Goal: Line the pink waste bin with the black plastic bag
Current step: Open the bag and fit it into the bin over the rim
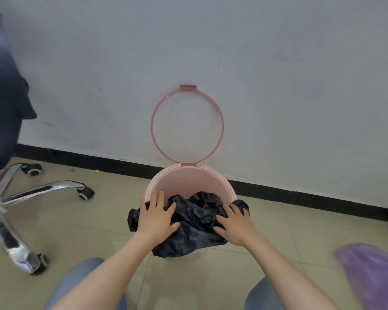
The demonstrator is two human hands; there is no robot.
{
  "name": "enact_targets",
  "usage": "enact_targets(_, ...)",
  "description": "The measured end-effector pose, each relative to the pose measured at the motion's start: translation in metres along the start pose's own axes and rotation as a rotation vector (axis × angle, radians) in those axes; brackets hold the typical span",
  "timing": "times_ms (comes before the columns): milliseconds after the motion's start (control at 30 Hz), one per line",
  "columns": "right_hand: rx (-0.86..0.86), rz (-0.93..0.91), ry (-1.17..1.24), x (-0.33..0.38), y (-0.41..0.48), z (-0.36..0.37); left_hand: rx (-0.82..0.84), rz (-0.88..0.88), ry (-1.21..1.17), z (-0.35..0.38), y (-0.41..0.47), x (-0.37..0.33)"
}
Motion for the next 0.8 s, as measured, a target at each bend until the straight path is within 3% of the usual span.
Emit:
enact_targets(67,-0.055,0.037,-0.020,0.007,0.008,-0.002,-0.149,0.016,0.005,-0.016,-0.013,-0.001)
enact_targets(200,-0.440,0.220,0.118,0.000,0.009,-0.030,-0.424,0.102,-0.073,-0.029,-0.048,-0.003)
enact_targets(300,-0.559,0.352,0.305,-0.015,0.004,-0.043,-0.353,0.191,-0.004,-0.010,-0.062,-0.016)
enact_targets(400,-0.596,0.369,0.540,-0.023,-0.001,-0.053,-0.225,0.226,0.093,0.001,-0.064,-0.029)
enact_targets(533,-0.610,0.349,0.735,-0.036,0.000,-0.070,-0.262,0.239,0.058,-0.006,-0.060,-0.028)
enact_targets(733,-0.781,0.351,0.625,-0.045,-0.010,-0.091,-0.360,0.232,-0.080,-0.029,-0.058,0.005)
enact_targets(800,-0.973,0.143,0.422,-0.025,-0.026,-0.098,-0.335,0.205,-0.183,-0.026,-0.057,0.019)
Point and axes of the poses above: each hand's wrist, its own y-axis towards the middle knuckle, its own z-axis out of the palm, x = y × z, the point moved 5 cm from there along y, towards the middle knuckle, and after that the axes turned 5 degrees about y, right-handed, at the moved point
